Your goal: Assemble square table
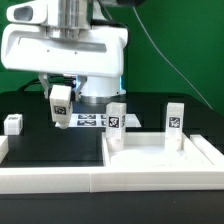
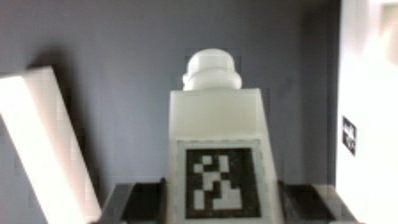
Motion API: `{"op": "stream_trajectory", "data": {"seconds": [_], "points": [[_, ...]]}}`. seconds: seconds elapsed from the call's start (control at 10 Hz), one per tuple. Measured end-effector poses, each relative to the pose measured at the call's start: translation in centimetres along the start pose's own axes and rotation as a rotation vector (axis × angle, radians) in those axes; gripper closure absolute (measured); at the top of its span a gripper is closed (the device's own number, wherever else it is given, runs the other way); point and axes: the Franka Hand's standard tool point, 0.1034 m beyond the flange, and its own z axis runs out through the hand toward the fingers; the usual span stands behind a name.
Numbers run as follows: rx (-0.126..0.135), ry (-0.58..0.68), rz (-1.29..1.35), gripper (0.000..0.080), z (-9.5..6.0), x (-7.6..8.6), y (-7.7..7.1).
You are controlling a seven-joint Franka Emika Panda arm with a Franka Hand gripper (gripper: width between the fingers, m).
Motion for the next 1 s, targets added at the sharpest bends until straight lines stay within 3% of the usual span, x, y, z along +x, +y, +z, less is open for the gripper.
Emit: {"op": "stream_trajectory", "data": {"seconds": [0.4,0.6,0.8,1.0], "points": [[0.004,-0.014,0.014,0.0509,0.1,-0.2,-0.4],[0.020,-0.015,0.016,0.0509,-1.1,1.6,-2.7],[0.020,0.005,-0.006,0.0509,-1.4,2.9,-5.0],[0.017,0.032,-0.003,0.0509,-1.1,2.9,-4.7]]}}
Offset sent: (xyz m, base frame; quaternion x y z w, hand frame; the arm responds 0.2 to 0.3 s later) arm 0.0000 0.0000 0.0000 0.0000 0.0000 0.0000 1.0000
